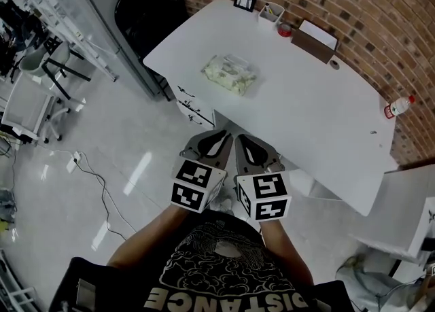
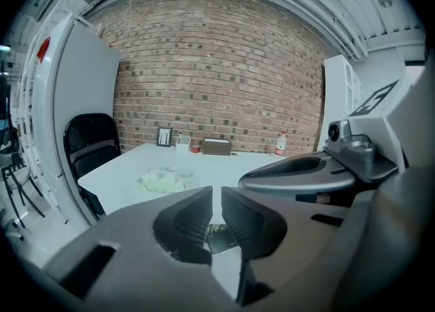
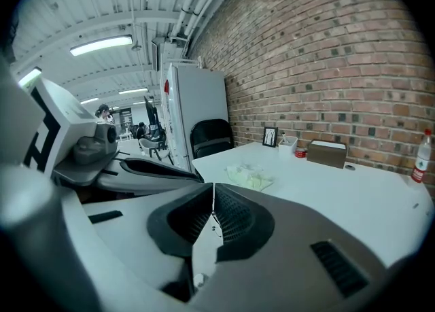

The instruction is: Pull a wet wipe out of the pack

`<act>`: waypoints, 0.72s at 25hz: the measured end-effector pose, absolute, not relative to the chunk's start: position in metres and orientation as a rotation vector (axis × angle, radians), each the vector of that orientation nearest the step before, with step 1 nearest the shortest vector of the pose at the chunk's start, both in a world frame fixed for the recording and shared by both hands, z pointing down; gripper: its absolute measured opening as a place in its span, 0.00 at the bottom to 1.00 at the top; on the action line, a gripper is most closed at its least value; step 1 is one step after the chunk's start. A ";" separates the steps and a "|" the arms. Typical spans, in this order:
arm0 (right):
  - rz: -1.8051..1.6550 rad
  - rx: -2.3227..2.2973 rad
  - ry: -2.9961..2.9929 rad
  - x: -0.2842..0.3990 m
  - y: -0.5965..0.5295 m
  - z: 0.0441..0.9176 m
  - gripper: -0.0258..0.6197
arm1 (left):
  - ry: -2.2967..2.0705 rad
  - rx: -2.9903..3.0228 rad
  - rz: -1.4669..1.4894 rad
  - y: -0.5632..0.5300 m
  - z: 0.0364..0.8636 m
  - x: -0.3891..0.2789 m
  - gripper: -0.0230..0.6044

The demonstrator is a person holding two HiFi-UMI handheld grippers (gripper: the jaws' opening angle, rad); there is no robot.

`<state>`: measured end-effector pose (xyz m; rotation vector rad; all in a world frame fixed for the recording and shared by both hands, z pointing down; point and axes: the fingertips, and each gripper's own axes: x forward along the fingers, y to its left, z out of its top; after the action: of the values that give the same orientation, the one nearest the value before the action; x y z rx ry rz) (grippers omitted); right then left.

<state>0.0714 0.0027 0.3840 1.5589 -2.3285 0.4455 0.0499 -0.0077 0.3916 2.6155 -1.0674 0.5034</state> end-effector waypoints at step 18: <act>0.434 1.489 -2.314 0.074 -0.097 0.400 0.07 | -1.082 2.553 0.466 -0.106 0.413 0.052 0.09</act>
<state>0.0740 -0.0967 0.3998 1.4889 -2.3145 0.4341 0.0520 -0.1060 0.4126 2.5529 -1.0815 0.4658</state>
